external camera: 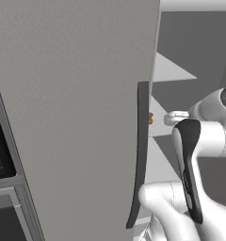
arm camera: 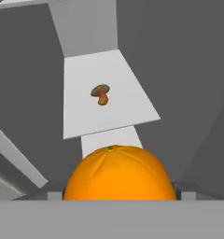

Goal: Take the orange, mushroom, and kiwi from the freezer and place them in the bowl on the counter.

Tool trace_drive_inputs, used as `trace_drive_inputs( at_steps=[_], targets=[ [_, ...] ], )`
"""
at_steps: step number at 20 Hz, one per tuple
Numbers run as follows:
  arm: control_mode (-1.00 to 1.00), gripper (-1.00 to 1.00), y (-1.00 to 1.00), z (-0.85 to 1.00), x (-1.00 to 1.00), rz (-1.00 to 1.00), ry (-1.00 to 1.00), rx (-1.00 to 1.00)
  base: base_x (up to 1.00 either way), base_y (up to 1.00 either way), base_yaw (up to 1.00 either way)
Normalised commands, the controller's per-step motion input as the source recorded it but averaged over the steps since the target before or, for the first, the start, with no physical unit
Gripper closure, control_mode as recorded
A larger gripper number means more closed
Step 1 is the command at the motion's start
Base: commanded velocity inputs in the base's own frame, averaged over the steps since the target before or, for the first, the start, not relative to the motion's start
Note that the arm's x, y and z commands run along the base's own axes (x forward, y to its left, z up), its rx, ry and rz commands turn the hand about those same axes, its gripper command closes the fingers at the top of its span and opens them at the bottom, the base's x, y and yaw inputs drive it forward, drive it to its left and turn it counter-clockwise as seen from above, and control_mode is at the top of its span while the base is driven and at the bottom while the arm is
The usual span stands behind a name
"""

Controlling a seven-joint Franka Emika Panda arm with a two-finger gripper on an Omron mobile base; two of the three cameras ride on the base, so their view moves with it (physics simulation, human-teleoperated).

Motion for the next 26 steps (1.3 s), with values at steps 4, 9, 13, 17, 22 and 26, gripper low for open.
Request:
trace_drive_inputs(
  at_steps=[4, 9, 13, 17, 22, 26],
  targets=[
    [-1.00, 1.00, 0.28, 0.37, -0.82, 0.01, 0.09, -0.04, 0.00, 0.00, 0.00],
    [-1.00, 1.00, 0.45, 0.10, -0.76, 0.11, 0.01, -0.03, 0.00, 0.00, 0.00],
    [-1.00, 1.00, 0.36, 0.08, -0.47, 0.08, 0.02, -0.01, 0.00, 0.00, 0.00],
    [-1.00, 1.00, -0.14, 0.03, -0.01, 0.06, 0.00, 0.00, 0.00, 0.00, 0.00],
    [-1.00, 1.00, -0.04, 0.00, 0.00, 0.01, 0.03, 0.00, 0.00, 0.00, 0.00],
    [1.00, 1.00, 0.00, 0.00, -0.01, 0.00, 0.01, 0.00, -0.04, 0.00, 0.00]
  ],
)
